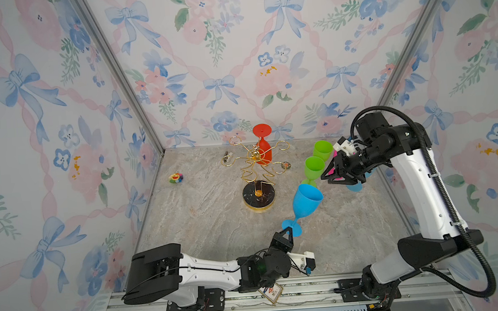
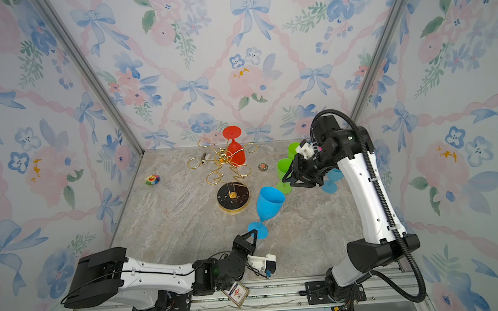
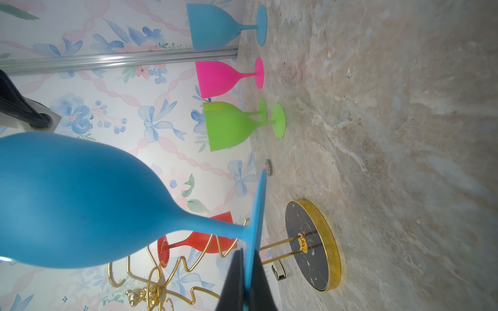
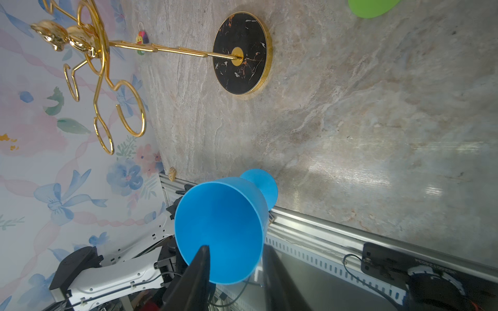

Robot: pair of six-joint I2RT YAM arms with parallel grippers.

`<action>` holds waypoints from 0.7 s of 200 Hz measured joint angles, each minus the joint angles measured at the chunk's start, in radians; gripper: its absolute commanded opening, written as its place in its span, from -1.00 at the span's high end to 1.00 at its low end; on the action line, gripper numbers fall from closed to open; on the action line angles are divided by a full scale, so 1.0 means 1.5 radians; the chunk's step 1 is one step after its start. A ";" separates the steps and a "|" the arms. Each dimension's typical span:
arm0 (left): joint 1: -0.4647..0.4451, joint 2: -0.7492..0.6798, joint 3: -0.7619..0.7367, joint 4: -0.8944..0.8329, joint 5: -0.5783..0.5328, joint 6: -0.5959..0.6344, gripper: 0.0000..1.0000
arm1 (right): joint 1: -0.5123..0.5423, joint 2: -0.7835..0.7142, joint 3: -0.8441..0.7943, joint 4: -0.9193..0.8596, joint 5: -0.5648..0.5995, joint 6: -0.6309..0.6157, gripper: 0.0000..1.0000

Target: Take the wine glass off the wine glass rack

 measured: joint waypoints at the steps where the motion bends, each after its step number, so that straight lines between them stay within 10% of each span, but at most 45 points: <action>1: 0.000 0.000 0.000 0.002 -0.001 0.001 1.00 | 0.001 0.000 0.000 0.000 0.002 0.000 0.27; 140: 0.000 0.038 -0.001 0.086 -0.019 0.054 1.00 | 0.024 0.000 -0.075 0.000 0.024 -0.011 0.44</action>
